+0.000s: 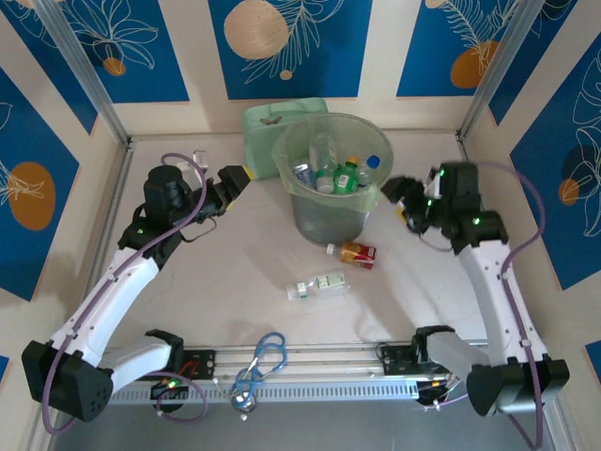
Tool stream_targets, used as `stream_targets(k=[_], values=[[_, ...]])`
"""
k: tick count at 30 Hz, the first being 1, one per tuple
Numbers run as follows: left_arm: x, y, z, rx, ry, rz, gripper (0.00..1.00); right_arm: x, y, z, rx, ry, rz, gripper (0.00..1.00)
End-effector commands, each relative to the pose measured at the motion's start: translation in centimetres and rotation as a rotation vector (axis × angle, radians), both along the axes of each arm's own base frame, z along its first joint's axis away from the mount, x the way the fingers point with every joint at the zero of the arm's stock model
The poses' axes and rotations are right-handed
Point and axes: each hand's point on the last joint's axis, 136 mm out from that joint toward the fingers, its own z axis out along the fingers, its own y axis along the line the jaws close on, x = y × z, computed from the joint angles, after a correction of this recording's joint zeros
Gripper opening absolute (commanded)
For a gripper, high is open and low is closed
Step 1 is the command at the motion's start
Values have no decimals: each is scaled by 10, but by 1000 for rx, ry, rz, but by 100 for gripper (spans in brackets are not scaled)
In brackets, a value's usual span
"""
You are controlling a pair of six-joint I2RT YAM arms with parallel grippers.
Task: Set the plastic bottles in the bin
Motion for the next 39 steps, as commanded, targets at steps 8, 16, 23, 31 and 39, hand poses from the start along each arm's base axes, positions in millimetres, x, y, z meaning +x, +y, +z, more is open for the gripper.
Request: stream_targets(k=[8, 16, 23, 31, 39], values=[[-11, 5, -18, 18, 37, -4, 82, -53, 1, -113, 139, 387, -282, 78], [-15, 8, -54, 51, 128, 6, 81, -45, 10, -154, 192, 537, -365, 82], [-12, 3, -61, 60, 153, -18, 80, -38, 6, -166, 182, 589, -476, 83], [-12, -1, -63, 61, 163, -49, 78, -26, 14, -179, 181, 657, -539, 82], [-23, -2, -63, 61, 170, -78, 77, -13, 21, -192, 184, 677, -572, 82]])
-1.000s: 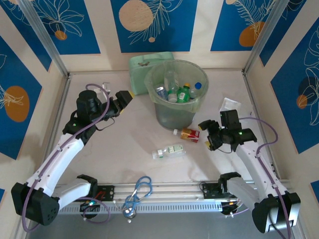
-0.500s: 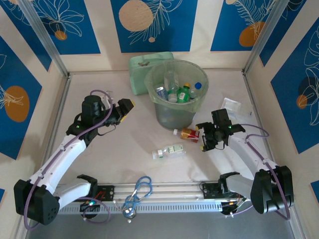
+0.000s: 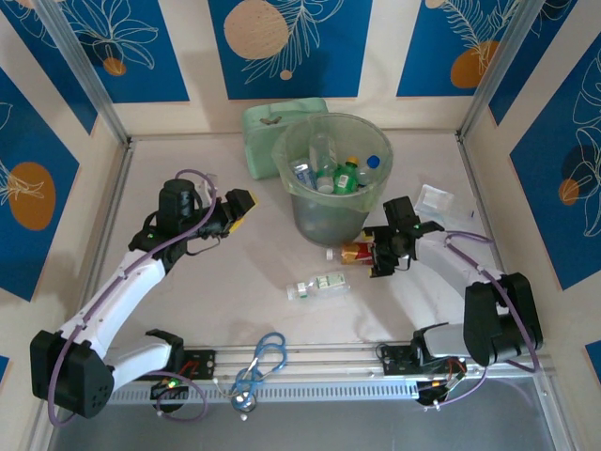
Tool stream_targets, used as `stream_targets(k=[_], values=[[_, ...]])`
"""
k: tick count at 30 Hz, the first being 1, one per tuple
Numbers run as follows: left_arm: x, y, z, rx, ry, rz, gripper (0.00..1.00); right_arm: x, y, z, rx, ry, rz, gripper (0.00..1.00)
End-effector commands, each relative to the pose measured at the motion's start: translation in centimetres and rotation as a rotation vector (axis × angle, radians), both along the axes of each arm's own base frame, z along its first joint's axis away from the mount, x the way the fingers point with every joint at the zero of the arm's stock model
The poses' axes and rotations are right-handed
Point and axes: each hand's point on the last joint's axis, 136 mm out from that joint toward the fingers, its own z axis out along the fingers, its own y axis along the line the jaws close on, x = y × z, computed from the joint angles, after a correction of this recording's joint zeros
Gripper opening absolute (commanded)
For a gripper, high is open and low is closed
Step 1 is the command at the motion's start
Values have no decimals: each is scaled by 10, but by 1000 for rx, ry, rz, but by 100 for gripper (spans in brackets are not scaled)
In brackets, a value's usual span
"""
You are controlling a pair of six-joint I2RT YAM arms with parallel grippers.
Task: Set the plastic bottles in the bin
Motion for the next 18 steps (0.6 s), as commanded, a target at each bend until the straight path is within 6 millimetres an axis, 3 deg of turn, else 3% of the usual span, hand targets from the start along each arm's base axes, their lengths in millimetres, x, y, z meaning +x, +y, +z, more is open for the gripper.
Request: stream_targets(k=[1, 12, 18], values=[[-10, 1, 12, 6, -34, -36, 77, 3, -3, -6, -12, 9, -58, 82], [-13, -1, 14, -4, -36, -53, 73, 10, -5, -29, -74, 40, 27, 76], [-18, 1, 11, 7, -32, -49, 71, 10, -11, -27, -96, 23, 36, 64]])
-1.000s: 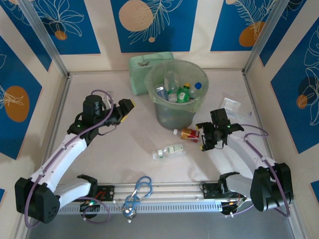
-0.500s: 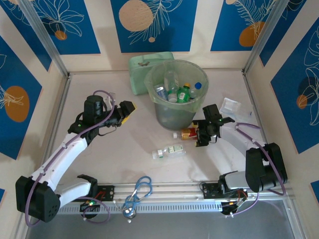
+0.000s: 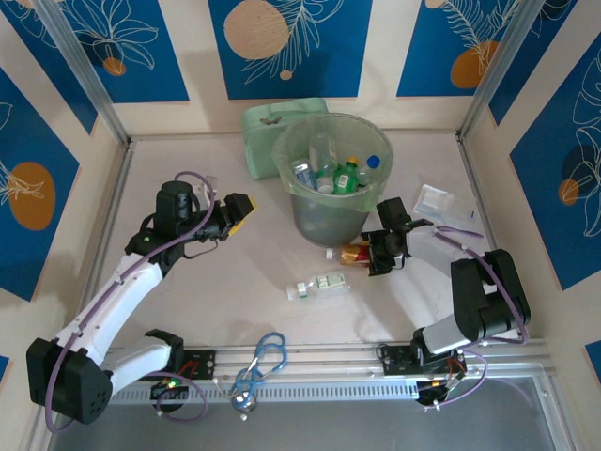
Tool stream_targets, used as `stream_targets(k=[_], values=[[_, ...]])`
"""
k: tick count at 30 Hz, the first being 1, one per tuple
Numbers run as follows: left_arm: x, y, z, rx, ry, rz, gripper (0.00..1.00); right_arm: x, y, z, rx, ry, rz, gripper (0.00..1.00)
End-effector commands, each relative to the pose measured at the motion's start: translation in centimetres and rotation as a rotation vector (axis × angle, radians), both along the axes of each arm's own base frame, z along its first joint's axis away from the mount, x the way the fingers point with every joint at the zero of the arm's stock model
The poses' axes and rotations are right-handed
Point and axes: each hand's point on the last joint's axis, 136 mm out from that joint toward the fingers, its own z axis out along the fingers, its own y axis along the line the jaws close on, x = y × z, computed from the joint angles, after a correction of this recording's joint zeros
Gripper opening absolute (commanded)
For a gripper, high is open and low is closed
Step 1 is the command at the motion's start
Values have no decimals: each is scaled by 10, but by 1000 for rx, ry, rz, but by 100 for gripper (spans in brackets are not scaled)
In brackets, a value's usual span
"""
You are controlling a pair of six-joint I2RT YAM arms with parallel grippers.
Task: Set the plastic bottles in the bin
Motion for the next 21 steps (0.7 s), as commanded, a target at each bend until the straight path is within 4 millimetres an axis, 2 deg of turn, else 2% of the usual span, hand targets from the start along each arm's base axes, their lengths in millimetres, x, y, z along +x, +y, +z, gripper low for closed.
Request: stream_targets(k=[1, 3, 6, 11, 16, 19, 21], values=[[-7, 2, 7, 1, -25, -16, 71, 3, -8, 6, -27, -23, 8, 60], [-7, 2, 8, 0, -26, -16, 70, 3, -11, 9, -27, -39, 15, 53], [-7, 1, 12, -2, -32, -18, 69, 0, -18, 19, -40, -70, 33, 49], [-6, -4, 28, -13, -79, -48, 73, -9, -34, 57, -90, -204, 101, 49], [-14, -32, 59, -36, -189, -170, 74, -29, -42, 119, -129, -424, 221, 48], [-30, -61, 90, -61, -307, -307, 79, -38, -32, 170, -141, -619, 348, 48], [-45, -83, 111, -62, -396, -413, 87, -43, -20, 207, -141, -750, 440, 48]])
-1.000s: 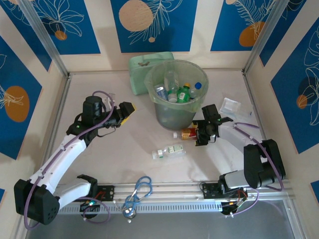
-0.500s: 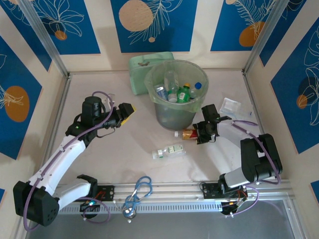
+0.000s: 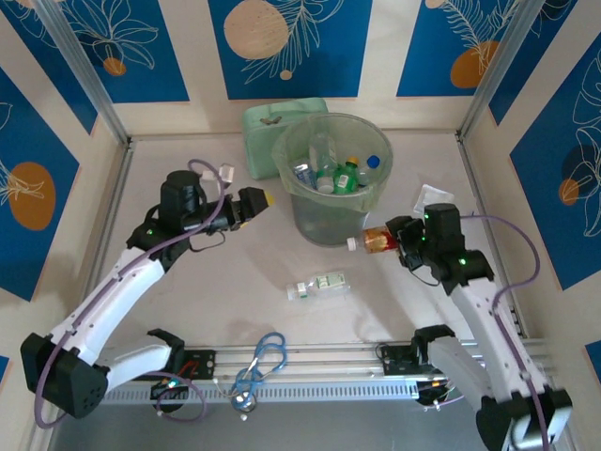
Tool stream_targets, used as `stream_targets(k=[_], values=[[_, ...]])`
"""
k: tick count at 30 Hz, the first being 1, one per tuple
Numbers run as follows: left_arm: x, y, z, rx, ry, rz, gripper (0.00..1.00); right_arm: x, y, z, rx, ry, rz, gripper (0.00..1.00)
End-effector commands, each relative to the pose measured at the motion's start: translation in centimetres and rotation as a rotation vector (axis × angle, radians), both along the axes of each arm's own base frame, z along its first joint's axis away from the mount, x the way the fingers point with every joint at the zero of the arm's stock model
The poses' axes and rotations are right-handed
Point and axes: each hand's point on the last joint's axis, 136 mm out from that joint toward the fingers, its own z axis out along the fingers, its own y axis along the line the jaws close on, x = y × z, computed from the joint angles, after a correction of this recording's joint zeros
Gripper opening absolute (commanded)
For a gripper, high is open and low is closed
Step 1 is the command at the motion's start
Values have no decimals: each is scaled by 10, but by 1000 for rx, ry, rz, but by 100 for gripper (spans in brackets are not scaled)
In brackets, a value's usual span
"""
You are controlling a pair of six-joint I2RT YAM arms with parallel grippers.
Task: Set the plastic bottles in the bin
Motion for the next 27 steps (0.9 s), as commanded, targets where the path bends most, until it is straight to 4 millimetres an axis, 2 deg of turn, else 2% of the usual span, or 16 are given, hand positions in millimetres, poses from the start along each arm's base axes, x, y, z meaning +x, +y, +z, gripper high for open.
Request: stream_targets(k=[1, 3, 9, 14, 18, 21, 27], values=[[-27, -34, 56, -38, -240, -203, 91, -15, 21, 54, -73, -181, 221, 48], [-40, -50, 69, -23, -324, -282, 100, -18, 37, 85, -87, -274, 311, 48], [-53, -86, 97, 8, -498, -411, 100, -13, 83, 153, -104, -444, 494, 48], [-63, -111, 101, 103, -614, -491, 100, -9, 109, 194, -82, -545, 578, 49], [-68, -125, 94, 180, -662, -546, 100, -7, 116, 211, -60, -581, 591, 49], [-66, -126, 88, 257, -712, -527, 100, -7, 118, 218, -49, -598, 596, 49], [-58, -126, 85, 345, -782, -464, 98, -7, 121, 222, -33, -604, 607, 50]])
